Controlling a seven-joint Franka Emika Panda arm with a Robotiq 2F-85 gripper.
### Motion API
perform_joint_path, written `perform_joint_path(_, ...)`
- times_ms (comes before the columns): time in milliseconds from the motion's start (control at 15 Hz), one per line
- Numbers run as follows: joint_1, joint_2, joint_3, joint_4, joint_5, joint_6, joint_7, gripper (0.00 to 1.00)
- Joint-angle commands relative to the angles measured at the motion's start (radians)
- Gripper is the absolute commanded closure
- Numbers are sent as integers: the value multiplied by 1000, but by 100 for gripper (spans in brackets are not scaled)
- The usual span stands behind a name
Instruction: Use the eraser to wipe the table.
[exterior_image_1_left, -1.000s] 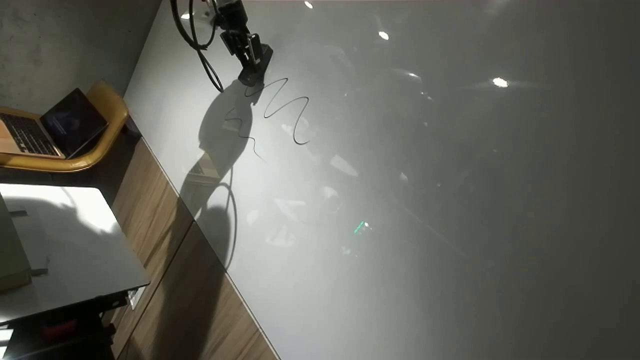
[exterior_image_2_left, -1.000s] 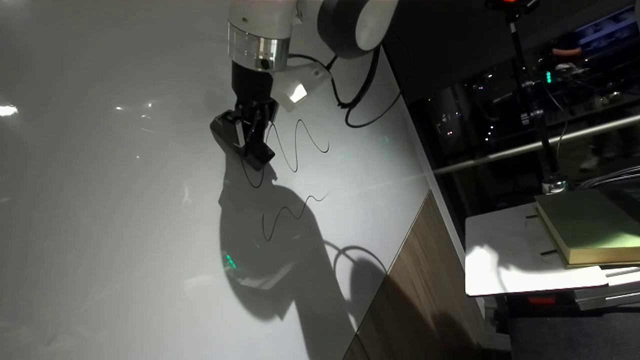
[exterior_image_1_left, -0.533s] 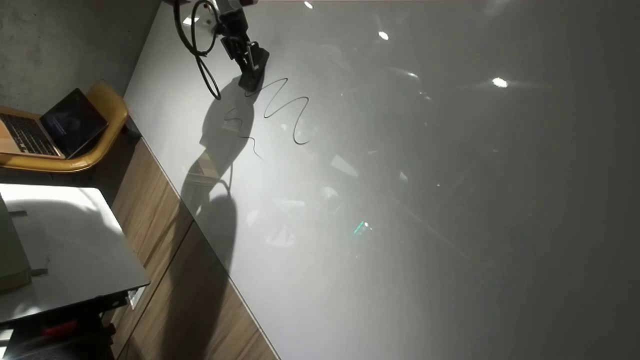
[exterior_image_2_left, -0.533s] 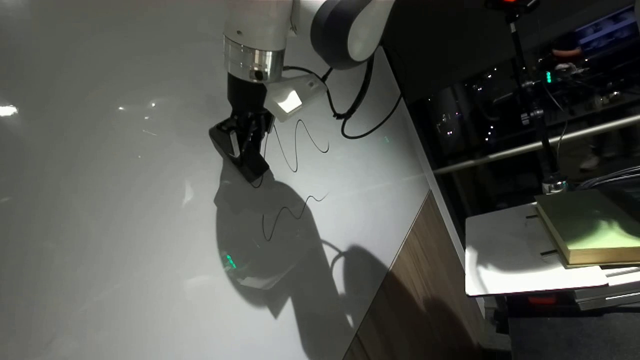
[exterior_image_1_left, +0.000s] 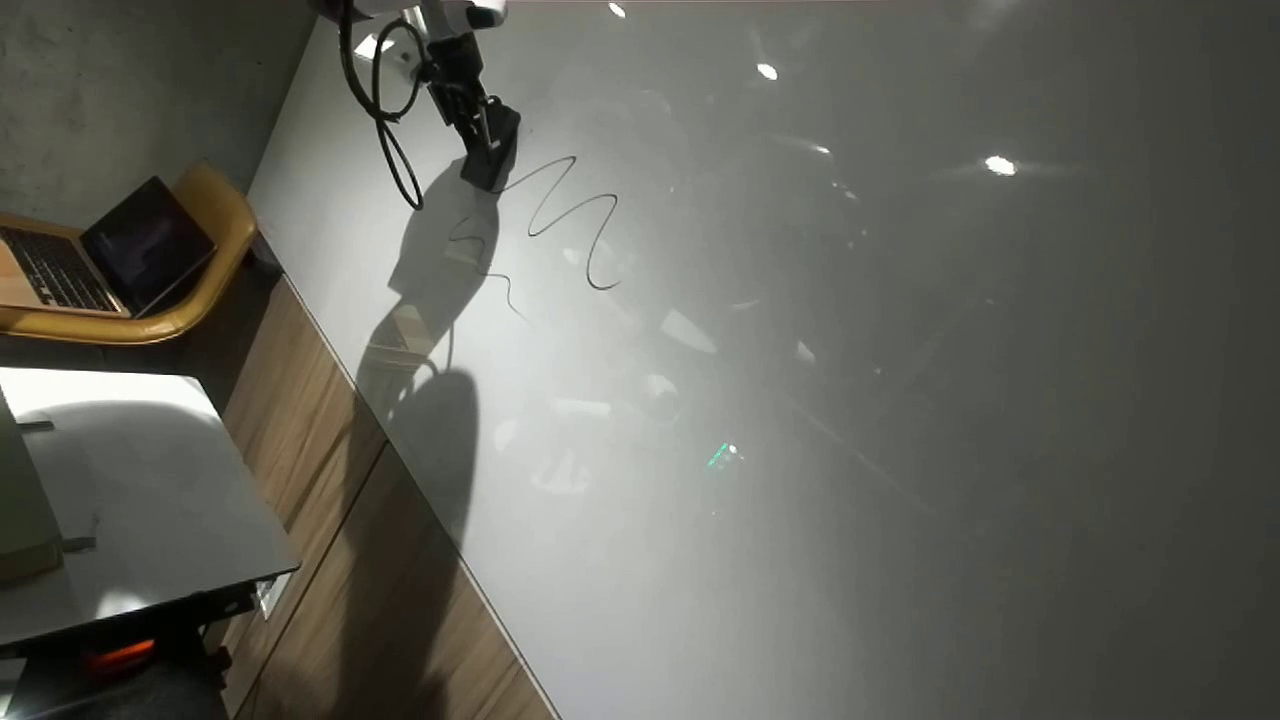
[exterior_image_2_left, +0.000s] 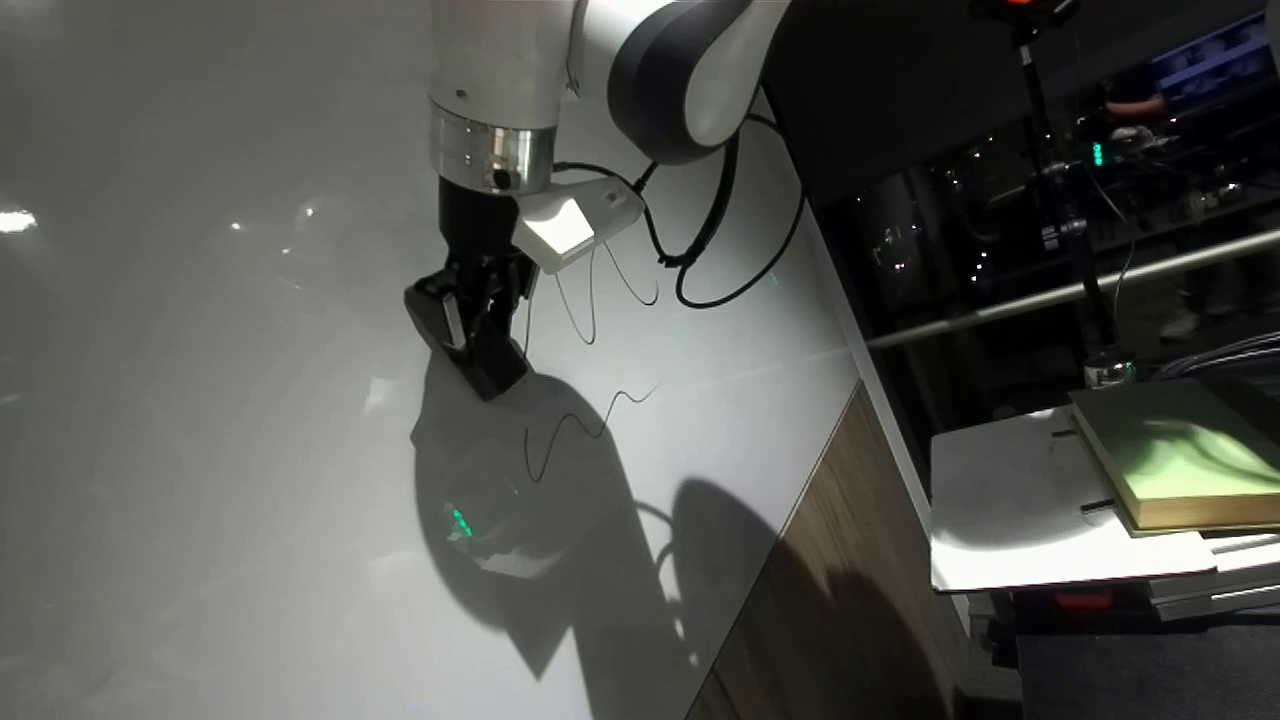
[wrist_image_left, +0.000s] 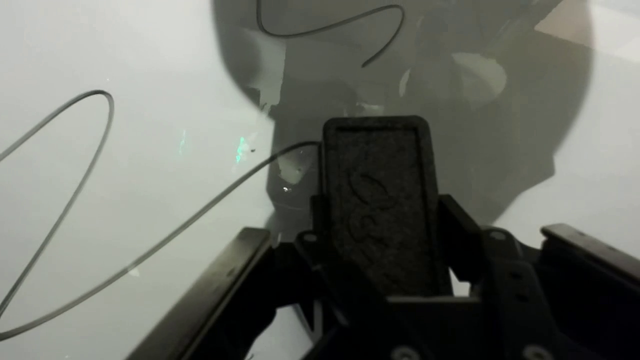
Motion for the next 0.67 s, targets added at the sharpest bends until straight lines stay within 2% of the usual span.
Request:
perform_joint_path(0,-22,34,-27,44,-34,4,-32,71)
perform_joint_path(200,-50,-7,-49,13,-19,24,-58,71)
perform_joint_path(267,65,-35,-191,-7,8,45,-75,71)
perform_joint_path(333,-57,-54,-96,-33,3,55,-71,71)
perform_joint_path(400,-46,-77,-129,-55,10,65,-72,71)
perform_joint_path(600,-82,-156,-169,-131,13,93,-49,71)
